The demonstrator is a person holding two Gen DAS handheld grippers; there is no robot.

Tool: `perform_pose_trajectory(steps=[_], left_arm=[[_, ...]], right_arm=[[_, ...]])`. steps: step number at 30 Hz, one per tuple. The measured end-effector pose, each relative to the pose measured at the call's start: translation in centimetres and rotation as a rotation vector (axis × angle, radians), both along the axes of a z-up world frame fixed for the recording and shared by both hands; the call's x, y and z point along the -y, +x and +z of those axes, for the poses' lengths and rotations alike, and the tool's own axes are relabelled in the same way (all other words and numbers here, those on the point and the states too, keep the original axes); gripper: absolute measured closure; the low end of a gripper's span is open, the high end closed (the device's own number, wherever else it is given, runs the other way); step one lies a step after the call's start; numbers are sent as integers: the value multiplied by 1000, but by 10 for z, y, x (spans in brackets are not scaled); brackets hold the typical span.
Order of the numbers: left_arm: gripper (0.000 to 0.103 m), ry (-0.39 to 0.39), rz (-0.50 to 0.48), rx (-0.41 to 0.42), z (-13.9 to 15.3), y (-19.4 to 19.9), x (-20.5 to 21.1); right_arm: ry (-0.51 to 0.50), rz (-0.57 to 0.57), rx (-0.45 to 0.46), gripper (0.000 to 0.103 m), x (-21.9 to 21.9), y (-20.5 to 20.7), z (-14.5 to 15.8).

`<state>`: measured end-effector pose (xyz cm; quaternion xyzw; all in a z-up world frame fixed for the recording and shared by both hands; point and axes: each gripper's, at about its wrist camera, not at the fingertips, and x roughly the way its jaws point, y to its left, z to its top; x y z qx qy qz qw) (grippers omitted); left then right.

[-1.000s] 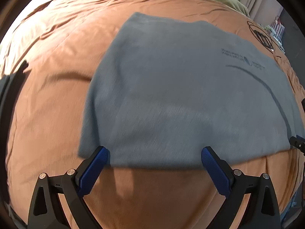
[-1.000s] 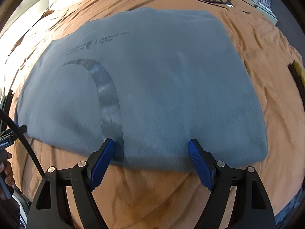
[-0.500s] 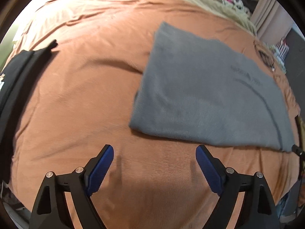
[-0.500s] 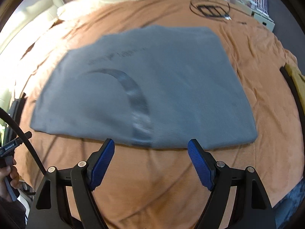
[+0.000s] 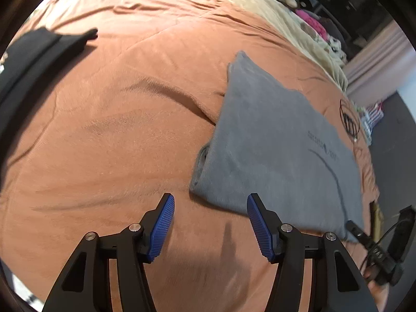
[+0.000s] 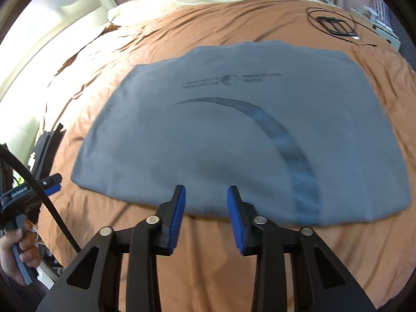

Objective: Fold small clothes

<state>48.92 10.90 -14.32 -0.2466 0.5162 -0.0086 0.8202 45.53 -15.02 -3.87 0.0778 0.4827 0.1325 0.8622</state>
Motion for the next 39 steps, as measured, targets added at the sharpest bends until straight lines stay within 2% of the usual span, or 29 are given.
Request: perform_pose_trajectory(steps=[2, 6, 10, 13, 16, 18, 21, 24, 26, 28, 33, 39], left_arm=[[43, -34, 2, -4, -5, 3, -2], [43, -67, 16, -25, -18, 7, -3], [43, -127, 68, -50, -31, 6, -9], [43, -162, 88, -43, -36, 8, -8], [43, -178, 98, -24, -36, 15, -5], [43, -203, 115, -21, -39, 19, -5], [43, -196, 135, -15, -39, 21, -2], [64, -195, 162, -1, -37, 19, -4], [85, -206, 192, 10, -36, 14, -9], [93, -217, 222, 23, -34, 9, -14], [96, -251, 257, 126, -13, 1, -17], [97, -259, 264, 189, 2, -4, -11]], right_arm=[[15, 0, 18, 83, -3, 7, -7], [15, -25, 72, 89, -10, 5, -25], [26, 5, 43, 91, -19, 0, -34], [8, 5, -13, 91, -21, -1, -40], [66, 1, -86, 93, -17, 2, -53], [57, 9, -83, 94, -16, 1, -52], [83, 16, -69, 94, -11, -1, -47], [125, 23, -52, 94, -5, -2, -42], [140, 23, -41, 94, -2, -4, -39], [158, 24, -31, 94, 2, -4, -37], [181, 19, -19, 94, 7, -5, -38], [203, 10, 5, 94, 14, -1, -38]])
